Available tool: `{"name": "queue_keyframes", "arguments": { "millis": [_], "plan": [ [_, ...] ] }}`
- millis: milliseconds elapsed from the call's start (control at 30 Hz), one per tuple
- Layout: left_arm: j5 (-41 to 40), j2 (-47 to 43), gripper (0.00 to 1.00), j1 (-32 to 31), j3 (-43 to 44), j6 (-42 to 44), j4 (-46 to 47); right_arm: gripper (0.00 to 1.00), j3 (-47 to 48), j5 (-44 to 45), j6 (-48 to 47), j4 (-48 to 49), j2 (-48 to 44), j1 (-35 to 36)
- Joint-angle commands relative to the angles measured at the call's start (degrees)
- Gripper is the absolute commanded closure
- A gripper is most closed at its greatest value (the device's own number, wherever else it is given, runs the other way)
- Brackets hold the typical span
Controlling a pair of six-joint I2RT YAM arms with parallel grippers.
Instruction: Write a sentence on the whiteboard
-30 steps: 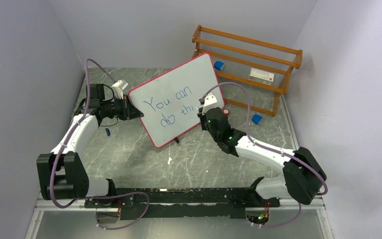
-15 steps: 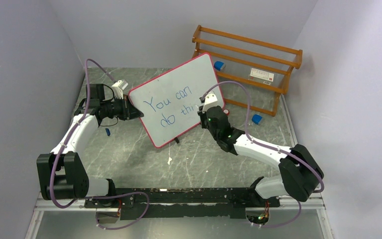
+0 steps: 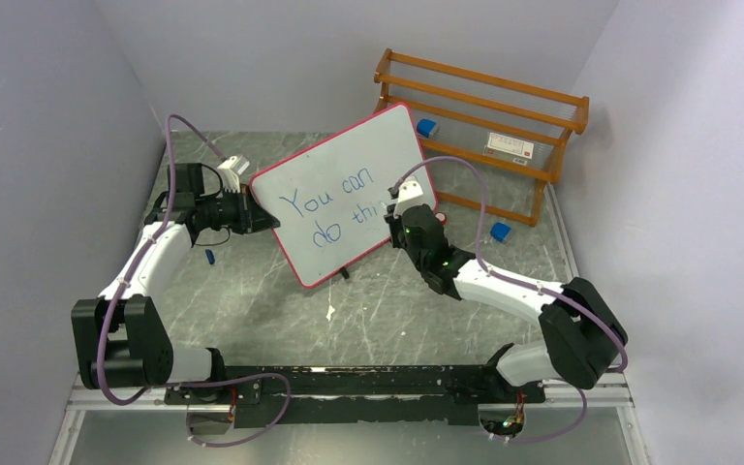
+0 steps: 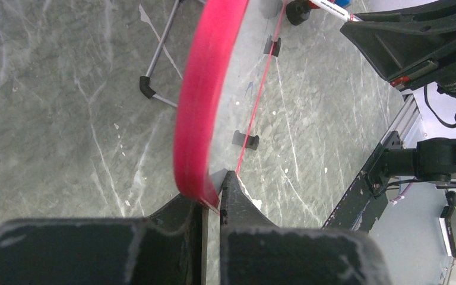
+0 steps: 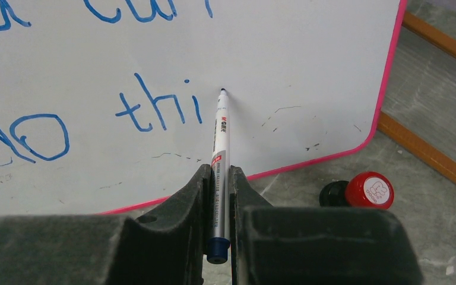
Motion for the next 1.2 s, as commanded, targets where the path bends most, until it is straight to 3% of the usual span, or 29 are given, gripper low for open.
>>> {"name": "queue_keyframes", "arguments": {
  "millis": [0, 867, 1167],
  "plan": [
    [-13.60, 2.33, 0.95, -0.37, -0.56, 5.53, -0.86, 1.00, 2.12, -0.32, -0.42, 2.52, 1.21, -0.49],
    [-13.79, 2.50, 0.95, -0.38, -0.39, 5.46, -0.81, 1.00, -0.52, -5.64, 0.59, -1.22, -1.02, -0.35],
    [-13.71, 2.42, 0.95, -0.37, -0.47, 5.47, -0.81, 1.00, -1.86, -3.02, 1.24, -2.96, -1.30, -0.33]
  ]
}}
